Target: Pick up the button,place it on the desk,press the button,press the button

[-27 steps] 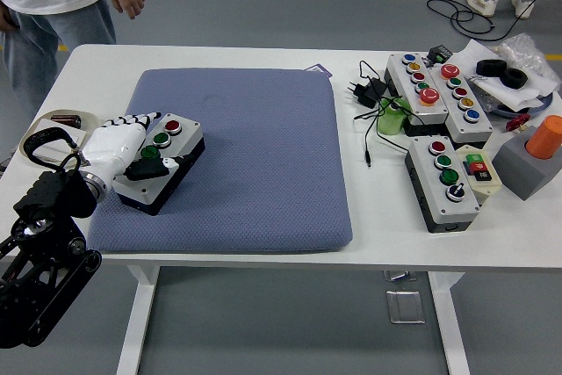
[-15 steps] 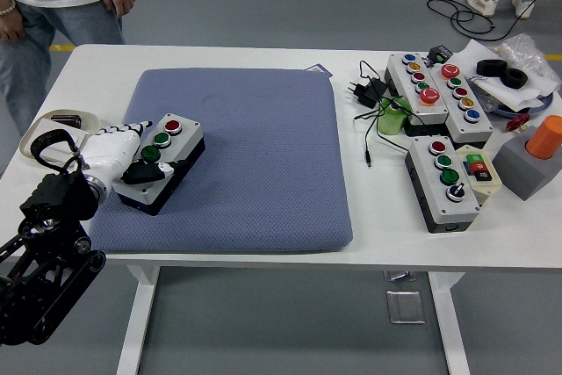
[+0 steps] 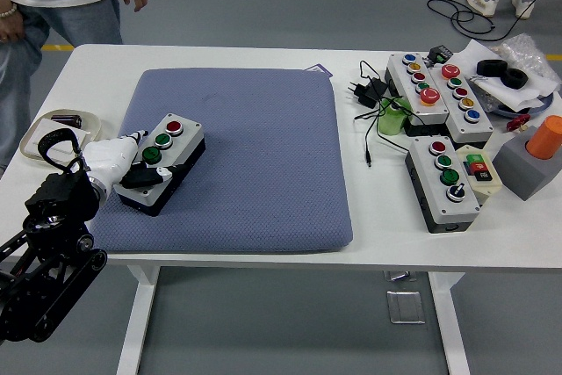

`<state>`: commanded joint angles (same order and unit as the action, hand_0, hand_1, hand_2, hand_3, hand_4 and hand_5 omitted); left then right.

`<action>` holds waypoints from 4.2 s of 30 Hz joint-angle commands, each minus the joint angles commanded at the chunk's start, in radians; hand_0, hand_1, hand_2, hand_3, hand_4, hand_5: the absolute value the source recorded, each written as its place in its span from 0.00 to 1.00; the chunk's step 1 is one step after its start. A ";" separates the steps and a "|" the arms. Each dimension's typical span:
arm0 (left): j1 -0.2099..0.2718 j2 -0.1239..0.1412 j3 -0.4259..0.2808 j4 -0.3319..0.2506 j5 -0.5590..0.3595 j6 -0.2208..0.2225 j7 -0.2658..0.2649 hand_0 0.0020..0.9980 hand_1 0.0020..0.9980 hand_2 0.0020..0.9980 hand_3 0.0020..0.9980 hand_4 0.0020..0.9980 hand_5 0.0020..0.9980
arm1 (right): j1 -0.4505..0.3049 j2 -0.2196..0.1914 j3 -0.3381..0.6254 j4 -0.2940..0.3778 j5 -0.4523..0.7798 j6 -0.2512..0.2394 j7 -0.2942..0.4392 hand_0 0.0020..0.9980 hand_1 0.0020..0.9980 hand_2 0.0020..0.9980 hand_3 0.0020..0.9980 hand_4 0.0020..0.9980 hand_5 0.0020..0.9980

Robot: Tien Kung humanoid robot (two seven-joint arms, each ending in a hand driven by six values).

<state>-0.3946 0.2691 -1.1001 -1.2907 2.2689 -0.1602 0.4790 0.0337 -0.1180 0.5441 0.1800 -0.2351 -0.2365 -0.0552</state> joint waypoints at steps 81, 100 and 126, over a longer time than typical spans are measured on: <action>-0.283 0.081 0.320 0.124 0.000 0.116 -0.622 0.39 0.41 0.39 0.52 0.60 0.00 | 0.006 -0.004 0.014 0.000 -0.026 -0.008 -0.004 0.68 0.63 0.66 0.60 0.30 0.09; -0.286 0.083 0.309 0.133 0.000 0.080 -0.636 0.57 0.76 0.85 0.89 1.00 0.50 | 0.008 -0.006 0.005 0.000 -0.022 -0.006 -0.003 0.68 0.63 0.66 0.59 0.30 0.09; -0.058 0.103 -0.016 -0.256 -0.004 0.162 -0.507 0.14 0.10 0.12 0.84 0.53 0.15 | 0.001 -0.006 0.017 0.000 -0.032 -0.003 -0.006 0.68 0.63 0.65 0.60 0.30 0.08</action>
<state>-0.4523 0.3725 -1.1157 -1.5468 2.2654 0.0018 -0.0285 0.0351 -0.1241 0.5611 0.1800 -0.2672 -0.2395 -0.0612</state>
